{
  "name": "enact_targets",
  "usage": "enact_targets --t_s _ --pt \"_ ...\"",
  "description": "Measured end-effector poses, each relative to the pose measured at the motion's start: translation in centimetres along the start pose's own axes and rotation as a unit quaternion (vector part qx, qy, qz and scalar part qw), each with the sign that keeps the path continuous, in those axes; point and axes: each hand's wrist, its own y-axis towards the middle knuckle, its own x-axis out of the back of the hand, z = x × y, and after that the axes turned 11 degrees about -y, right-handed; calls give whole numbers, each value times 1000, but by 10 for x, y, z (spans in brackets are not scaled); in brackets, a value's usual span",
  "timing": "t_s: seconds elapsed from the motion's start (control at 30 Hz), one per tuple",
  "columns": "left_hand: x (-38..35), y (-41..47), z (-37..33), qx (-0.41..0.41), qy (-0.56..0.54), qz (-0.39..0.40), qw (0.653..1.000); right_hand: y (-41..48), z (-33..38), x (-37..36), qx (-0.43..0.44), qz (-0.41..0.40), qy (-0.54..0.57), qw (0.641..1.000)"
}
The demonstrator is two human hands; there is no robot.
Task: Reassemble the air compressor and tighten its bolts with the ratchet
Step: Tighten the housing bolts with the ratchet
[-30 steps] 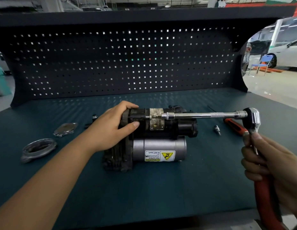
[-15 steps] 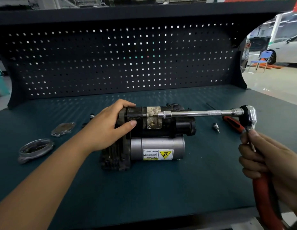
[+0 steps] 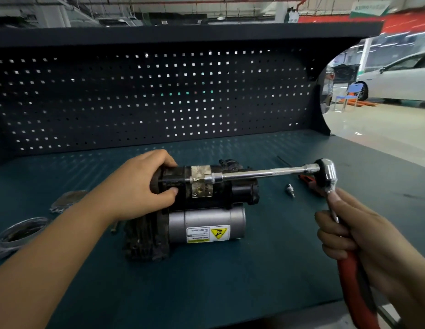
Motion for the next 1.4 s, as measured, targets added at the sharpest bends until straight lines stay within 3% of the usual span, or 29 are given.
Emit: enact_targets --t_s 0.27,0.9,1.17,1.4 --pt "2 10 0 -34 81 51 995 -2 3 -4 58 -11 -22 998" --pt "0 7 2 -48 5 29 998 -2 6 2 77 -38 27 996" --pt "3 6 -1 -29 -12 55 998 3 3 7 73 -33 78 994" --pt "0 11 -10 -19 40 51 998 8 -1 13 16 15 203 979"
